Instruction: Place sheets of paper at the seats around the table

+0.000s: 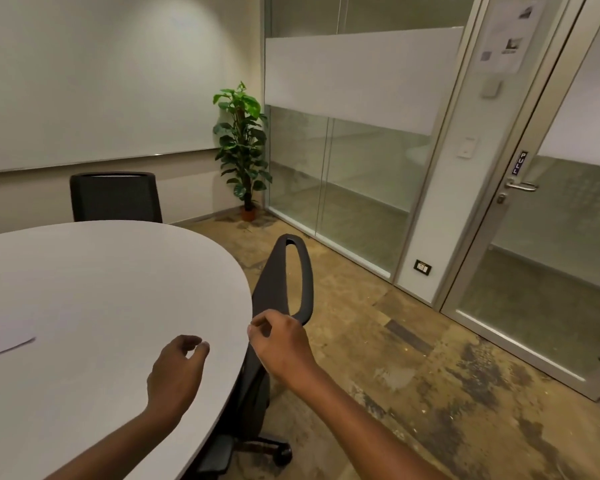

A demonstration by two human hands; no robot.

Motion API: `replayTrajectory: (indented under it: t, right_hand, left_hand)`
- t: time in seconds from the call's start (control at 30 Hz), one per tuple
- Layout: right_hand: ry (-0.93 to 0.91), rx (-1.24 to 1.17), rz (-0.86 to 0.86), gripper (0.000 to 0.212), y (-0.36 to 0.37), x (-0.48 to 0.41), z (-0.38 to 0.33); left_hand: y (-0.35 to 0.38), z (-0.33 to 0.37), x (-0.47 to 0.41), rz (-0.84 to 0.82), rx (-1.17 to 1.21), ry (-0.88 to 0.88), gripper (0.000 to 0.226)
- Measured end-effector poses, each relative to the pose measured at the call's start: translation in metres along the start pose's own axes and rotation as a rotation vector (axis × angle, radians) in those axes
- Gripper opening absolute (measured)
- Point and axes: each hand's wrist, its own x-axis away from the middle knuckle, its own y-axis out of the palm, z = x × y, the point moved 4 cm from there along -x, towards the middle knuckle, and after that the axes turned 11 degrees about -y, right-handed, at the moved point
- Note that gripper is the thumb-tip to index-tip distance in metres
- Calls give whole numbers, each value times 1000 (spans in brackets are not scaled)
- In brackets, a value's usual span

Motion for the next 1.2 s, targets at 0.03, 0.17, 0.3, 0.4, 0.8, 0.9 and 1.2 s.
replayTrajectory:
  t: [0.03,0.17,0.3,0.4,0.8,0.9,1.2]
  right_hand:
    - [-5,-13,3,27,-4,-2,-2]
    - [-77,-6,-55,28,-29,-75,38]
    - [-189,38,-156,32,-46,-175,72]
    - [-254,81,-233,38,-56,-236,90]
    - [-429,41,-397,48,-64,-476,197]
    - [-527,-4,-440,45,-68,-535,224]
    - [-710,-123,-567,46,-62,-684,252]
  left_hand:
    - [-4,4,-1,4,-1,5,24]
    - [41,36,-55,96,-100,30,24]
    - [80,76,-127,222,-252,81,31]
    - [104,108,-163,285,-422,147,44]
    - [200,196,-303,465,-674,83,56]
    - [222,211,-338,514,-736,-6,64]
    - [247,267,-420,667,-816,-245,69]
